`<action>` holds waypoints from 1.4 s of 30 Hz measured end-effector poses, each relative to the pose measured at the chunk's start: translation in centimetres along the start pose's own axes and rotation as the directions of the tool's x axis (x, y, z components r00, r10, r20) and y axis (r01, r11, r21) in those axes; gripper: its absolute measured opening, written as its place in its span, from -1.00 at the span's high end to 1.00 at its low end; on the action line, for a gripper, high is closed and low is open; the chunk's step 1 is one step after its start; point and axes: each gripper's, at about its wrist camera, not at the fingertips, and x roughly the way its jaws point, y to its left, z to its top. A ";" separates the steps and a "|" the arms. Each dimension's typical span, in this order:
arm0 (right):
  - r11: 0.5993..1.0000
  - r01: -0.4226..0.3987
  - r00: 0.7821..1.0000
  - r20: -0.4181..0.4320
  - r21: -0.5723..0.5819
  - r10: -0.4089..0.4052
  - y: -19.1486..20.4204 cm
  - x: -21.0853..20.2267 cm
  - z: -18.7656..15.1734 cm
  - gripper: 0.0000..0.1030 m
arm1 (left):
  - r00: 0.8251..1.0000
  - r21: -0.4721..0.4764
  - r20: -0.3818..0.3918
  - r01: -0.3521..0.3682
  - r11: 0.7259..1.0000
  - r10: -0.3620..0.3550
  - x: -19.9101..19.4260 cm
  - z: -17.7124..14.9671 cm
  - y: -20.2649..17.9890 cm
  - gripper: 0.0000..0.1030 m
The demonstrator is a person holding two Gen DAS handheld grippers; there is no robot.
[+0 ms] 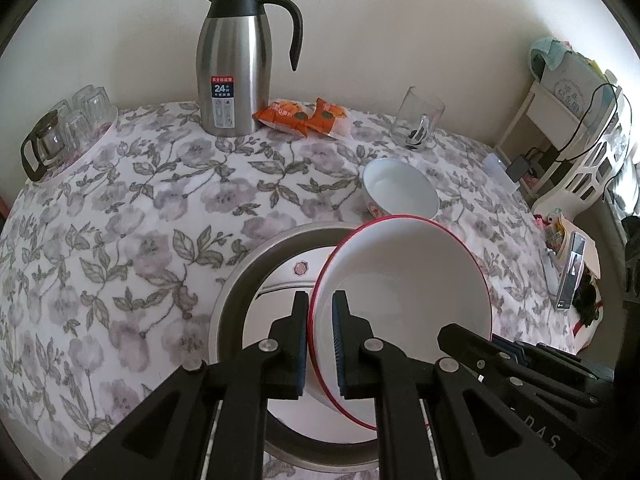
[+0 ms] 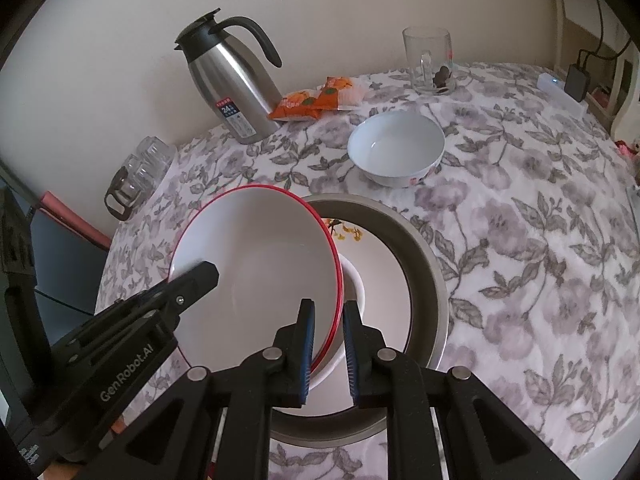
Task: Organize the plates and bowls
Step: 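Lower the strawberry bowl onto the white square bowl in the basin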
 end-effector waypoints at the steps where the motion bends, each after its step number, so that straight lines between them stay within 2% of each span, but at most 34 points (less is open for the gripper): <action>1: 1.000 -0.004 1.000 -0.004 0.004 0.004 -0.1 0.1 0.0 0.67 | 1.000 0.000 -0.003 0.000 1.000 0.000 0.1 0.0 0.0 0.79; 22: 1.000 0.001 0.999 -0.043 0.008 0.000 -0.3 1.1 -0.2 0.65 | 0.998 -0.026 -0.069 0.004 1.000 -0.006 1.5 -0.2 0.6 0.74; 42: 1.000 0.018 0.999 -0.046 -0.015 -0.019 0.0 1.2 -0.1 0.62 | 0.997 -0.043 -0.076 0.015 0.999 -0.018 1.9 -0.2 1.0 0.74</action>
